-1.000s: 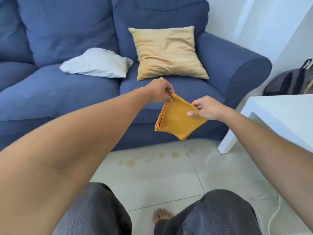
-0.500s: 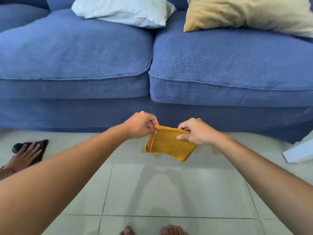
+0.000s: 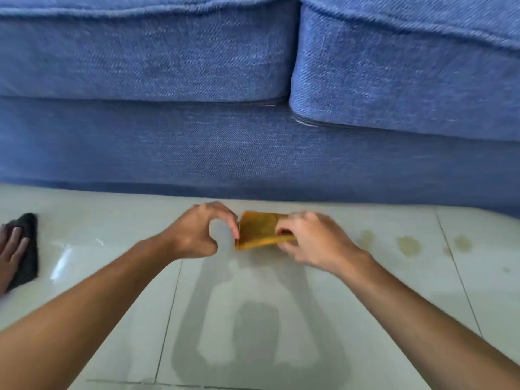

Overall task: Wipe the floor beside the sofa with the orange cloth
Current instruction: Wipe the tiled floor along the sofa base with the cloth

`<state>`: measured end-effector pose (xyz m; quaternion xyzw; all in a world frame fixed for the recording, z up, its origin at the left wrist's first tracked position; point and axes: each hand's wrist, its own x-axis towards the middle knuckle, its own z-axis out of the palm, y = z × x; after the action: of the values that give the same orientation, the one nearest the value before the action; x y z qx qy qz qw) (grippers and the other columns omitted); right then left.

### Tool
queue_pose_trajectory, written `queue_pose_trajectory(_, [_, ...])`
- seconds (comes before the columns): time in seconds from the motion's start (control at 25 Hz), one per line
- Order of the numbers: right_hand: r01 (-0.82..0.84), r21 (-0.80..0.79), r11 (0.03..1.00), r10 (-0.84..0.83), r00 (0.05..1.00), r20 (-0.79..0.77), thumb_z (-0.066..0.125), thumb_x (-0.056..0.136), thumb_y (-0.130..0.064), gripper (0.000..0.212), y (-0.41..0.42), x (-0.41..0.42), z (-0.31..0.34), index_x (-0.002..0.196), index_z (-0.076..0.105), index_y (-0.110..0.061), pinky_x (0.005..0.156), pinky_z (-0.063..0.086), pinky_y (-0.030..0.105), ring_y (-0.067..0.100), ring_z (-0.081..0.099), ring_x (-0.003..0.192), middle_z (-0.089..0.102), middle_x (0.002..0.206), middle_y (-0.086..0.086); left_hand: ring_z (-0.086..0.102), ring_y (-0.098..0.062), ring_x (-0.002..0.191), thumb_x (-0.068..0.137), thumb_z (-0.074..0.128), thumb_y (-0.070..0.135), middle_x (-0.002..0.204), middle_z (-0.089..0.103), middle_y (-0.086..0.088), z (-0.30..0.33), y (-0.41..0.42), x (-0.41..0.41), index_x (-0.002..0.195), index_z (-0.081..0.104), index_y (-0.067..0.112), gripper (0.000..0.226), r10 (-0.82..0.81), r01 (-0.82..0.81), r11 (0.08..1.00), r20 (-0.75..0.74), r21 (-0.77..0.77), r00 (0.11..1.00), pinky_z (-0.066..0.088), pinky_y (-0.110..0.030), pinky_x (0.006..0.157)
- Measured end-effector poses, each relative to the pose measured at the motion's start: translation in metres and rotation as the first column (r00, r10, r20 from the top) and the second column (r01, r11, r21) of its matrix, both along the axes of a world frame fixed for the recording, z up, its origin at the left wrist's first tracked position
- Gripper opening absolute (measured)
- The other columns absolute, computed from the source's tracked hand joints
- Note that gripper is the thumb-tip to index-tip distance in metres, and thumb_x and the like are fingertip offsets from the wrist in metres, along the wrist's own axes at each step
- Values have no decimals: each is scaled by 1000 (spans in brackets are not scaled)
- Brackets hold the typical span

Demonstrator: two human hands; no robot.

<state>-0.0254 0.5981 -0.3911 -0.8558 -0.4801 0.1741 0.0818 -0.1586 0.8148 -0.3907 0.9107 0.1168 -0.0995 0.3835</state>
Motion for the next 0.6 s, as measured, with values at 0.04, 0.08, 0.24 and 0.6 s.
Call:
queue_pose_trajectory(0.04, [-37,-89,995,33,998,-48,66,83,-50,31,-5,-9,-15,108,67,-31,87,53,37,24,63,104,68,110,-5,59,-9,109,52,55,0,111,65,7,-15,1,-8,85,71,30,47,43,-44,999,-29,0,999,50,-27,93])
queue_pose_trajectory(0.08, [-45,-110,993,35,995,-90,63,82,-57,41,-8,-17,-29,114,66,-31,93,51,38,22,58,111,65,118,-6,60,-15,108,54,56,3,112,65,5,-29,2,-14,88,69,29,45,129,-128,991,-23,28,991,52,-33,91])
queue_pose_trajectory(0.24, [131,156,979,-139,989,41,41,92,-53,56,20,-38,-78,132,60,-19,103,46,47,28,52,125,59,139,5,54,-29,120,85,55,23,132,57,-6,-85,-8,-21,122,57,17,38,448,-469,855,140,220,883,49,-38,96])
queue_pose_trajectory(0.6, [190,61,980,-198,964,176,28,96,-60,71,67,-62,-131,158,19,-28,120,8,62,34,6,154,10,168,9,6,-18,151,100,24,36,163,14,-3,-141,-27,-25,152,24,20,54,359,-398,778,175,486,917,4,-40,123])
